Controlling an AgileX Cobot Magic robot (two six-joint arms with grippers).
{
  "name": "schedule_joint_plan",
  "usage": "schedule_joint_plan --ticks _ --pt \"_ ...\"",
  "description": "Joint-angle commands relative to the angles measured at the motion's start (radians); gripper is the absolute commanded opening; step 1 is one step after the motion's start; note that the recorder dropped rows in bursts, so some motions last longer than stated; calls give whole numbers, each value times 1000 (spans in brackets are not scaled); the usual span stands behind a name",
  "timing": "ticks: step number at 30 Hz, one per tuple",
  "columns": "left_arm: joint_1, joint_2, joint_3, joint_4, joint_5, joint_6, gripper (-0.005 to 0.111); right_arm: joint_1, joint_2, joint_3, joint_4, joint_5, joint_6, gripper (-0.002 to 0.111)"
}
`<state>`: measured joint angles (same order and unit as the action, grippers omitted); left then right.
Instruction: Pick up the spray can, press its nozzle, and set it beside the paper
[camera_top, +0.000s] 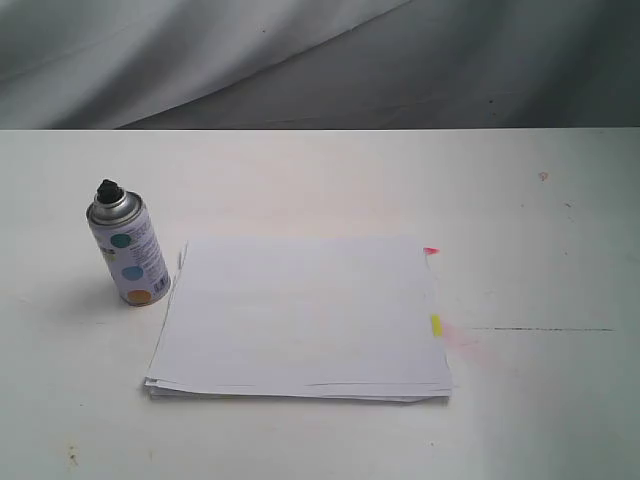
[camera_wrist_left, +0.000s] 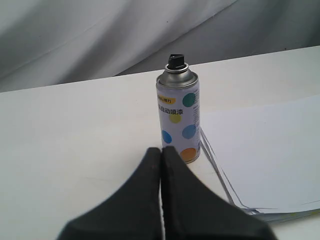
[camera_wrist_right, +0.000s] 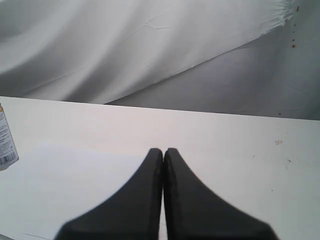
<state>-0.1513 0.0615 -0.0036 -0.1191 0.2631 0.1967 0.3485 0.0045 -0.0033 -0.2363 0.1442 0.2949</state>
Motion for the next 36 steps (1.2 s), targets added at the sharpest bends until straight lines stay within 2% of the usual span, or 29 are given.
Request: schedule_joint_plan --ticks 1,21,24,30,33,36 --pt "-4 -5 4 -5 -1 -6 0 0 -5 3 -5 -2 2 0" --pt "-4 -5 4 -11 -31 -22 0 0 -5 3 -5 -2 2 0" --pt "-4 -5 4 -119 -92 -69 0 0 -5 3 -5 -2 2 0" --pt "-4 -5 4 -131 -172 -66 0 0 -5 3 -5 -2 2 0" --pt "-4 -5 4 -241 -189 -197 0 0 -5 3 -5 -2 2 0" --pt "-4 -5 4 -250 -196 -223 0 0 -5 3 -5 -2 2 0"
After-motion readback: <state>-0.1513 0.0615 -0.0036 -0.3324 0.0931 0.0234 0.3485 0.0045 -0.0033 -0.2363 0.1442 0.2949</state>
